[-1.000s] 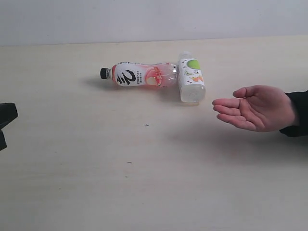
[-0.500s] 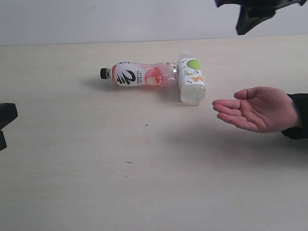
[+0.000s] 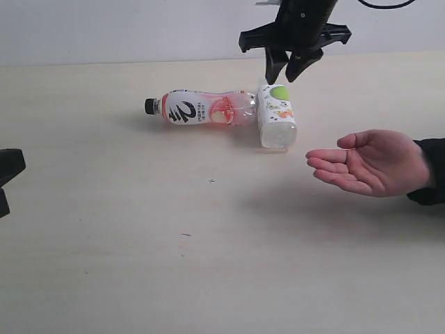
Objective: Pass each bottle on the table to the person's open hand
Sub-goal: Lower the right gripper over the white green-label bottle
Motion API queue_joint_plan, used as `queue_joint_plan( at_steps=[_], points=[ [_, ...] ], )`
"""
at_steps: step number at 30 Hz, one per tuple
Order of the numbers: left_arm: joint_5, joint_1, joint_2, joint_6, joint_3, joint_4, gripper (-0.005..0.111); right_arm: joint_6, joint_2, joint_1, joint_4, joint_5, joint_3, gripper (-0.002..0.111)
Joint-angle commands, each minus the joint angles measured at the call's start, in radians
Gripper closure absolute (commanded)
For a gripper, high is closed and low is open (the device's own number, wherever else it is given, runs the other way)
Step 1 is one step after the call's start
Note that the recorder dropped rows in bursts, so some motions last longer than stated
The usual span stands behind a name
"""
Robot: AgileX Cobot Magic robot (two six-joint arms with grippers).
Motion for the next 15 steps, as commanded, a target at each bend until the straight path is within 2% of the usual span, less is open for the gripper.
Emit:
queue_joint_plan(
  at_steps=[1,2,3,15],
  points=[
    [-0.017,-0.006,0.001,0.004,0.001,0.003,0.107,0.000,0.023,0.000,-0.017,0.004,-0.015,0.027],
    [-0.017,-0.006,0.001,0.004,0.001,0.003,0.107,0.000,0.031,0.000,-0.019,0.004,-0.015,0.020],
    [-0.017,-0.006,0.001,0.004,0.001,0.003,0.107,0.000,0.033,0.000,-0.022,0.004,-0.015,0.018],
    [-0.017,-0.006,0.001,0.004,0.001,0.003,0.107,0.037,0.103,0.000,-0.063,-0.094,-0.017,0.022]
  ],
)
